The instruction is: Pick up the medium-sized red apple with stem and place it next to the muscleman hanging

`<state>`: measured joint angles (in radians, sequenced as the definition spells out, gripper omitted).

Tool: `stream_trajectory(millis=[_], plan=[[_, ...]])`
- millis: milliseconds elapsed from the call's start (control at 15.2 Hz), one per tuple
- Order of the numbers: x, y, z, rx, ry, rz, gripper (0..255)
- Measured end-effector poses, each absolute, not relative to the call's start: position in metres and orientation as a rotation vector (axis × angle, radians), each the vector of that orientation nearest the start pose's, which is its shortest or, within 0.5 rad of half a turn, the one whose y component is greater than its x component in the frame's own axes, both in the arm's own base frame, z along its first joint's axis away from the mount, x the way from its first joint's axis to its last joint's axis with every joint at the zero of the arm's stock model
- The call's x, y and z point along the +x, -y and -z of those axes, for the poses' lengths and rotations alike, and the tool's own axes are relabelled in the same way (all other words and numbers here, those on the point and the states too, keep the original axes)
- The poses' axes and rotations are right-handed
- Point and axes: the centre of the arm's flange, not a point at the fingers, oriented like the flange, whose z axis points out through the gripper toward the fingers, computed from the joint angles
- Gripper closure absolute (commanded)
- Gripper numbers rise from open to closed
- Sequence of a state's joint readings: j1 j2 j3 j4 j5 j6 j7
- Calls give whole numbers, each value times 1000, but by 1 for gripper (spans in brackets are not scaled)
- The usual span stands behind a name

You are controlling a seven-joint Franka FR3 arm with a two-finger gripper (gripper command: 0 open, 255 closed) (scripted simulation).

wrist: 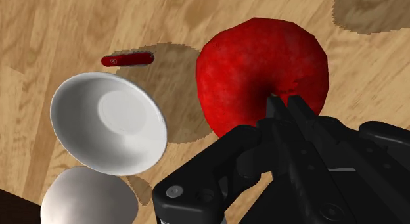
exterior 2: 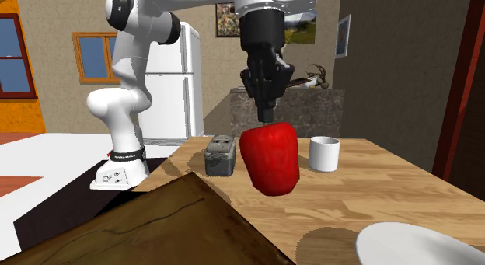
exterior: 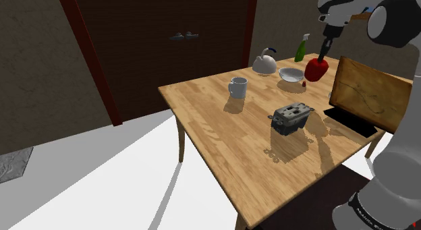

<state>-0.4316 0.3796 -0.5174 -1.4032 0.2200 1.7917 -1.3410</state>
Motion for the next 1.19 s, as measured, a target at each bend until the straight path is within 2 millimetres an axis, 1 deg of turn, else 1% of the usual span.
stream_trajectory(millis=[132, 198, 264, 462, 1188], plan=[[433, 524, -510, -3120, 610, 84, 255], [427, 533, -506, -3120, 610, 85, 255], [425, 537, -502, -3120, 610, 84, 255], [424, 541, -487, -3119, 612, 85, 255], [423, 541, -429, -3119, 612, 85, 255]])
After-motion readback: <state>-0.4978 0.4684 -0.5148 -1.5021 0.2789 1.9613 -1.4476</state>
